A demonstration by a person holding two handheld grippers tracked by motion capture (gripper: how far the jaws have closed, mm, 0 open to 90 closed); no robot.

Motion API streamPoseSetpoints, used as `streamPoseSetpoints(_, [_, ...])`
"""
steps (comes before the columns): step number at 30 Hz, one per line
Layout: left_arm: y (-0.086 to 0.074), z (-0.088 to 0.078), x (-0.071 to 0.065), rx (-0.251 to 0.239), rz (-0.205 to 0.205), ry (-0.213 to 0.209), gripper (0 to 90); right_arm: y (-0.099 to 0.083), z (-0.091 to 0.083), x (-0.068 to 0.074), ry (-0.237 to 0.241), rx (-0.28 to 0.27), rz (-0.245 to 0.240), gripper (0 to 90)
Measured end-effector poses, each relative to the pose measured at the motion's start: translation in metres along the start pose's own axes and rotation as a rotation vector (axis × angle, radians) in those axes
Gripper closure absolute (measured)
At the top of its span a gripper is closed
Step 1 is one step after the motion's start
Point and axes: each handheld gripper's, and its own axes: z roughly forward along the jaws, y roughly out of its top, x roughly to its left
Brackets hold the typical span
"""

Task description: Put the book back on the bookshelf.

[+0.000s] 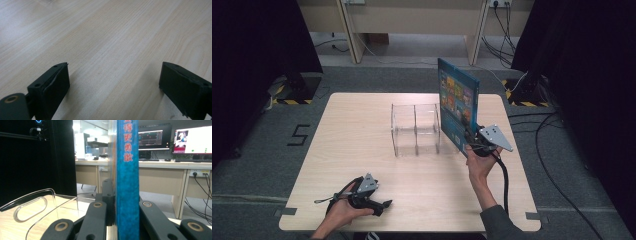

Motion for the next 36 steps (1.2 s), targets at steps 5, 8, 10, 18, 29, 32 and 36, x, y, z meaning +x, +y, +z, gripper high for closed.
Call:
streamPoseSetpoints(5, [0.0, 0.0, 0.0, 0.0, 0.0, 0.001, 8.5, -0.003, 0.003, 0.002, 0.002, 0.009, 0.0, 82.9])
streamPoseSetpoints(8, [0.0, 0.0, 0.0, 0.0, 0.0, 0.001, 8.5, -0.004, 0.005, 0.004, 0.007, 0.001, -0.002, 83.0])
streamPoseSetpoints(10, [0.0, 0.0, 0.0, 0.0, 0.0, 0.001, 8.5, -0.004, 0.005, 0.005, 0.008, -0.002, -0.006, 83.0])
streamPoseSetpoints(18, [0.0, 0.0, 0.0, 0.001, -0.001, 0.001, 8.5, -0.007, 0.009, 0.007, 0.01, -0.007, -0.024, 82.9])
streamPoseSetpoints(29, [0.0, 0.0, -0.001, 0.001, 0.002, 0.001, 8.4, -0.013, 0.001, 0.005, 0.002, 0.009, 0.02, 82.3])
streamPoseSetpoints(32, [0.0, 0.0, -0.001, 0.001, 0.002, 0.002, 8.4, -0.016, -0.008, 0.004, -0.007, 0.029, 0.051, 81.9])
streamPoseSetpoints(36, [0.0, -0.001, -0.001, 0.004, 0.002, -0.001, 8.4, -0.019, -0.015, 0.003, -0.024, 0.041, 0.091, 81.7])
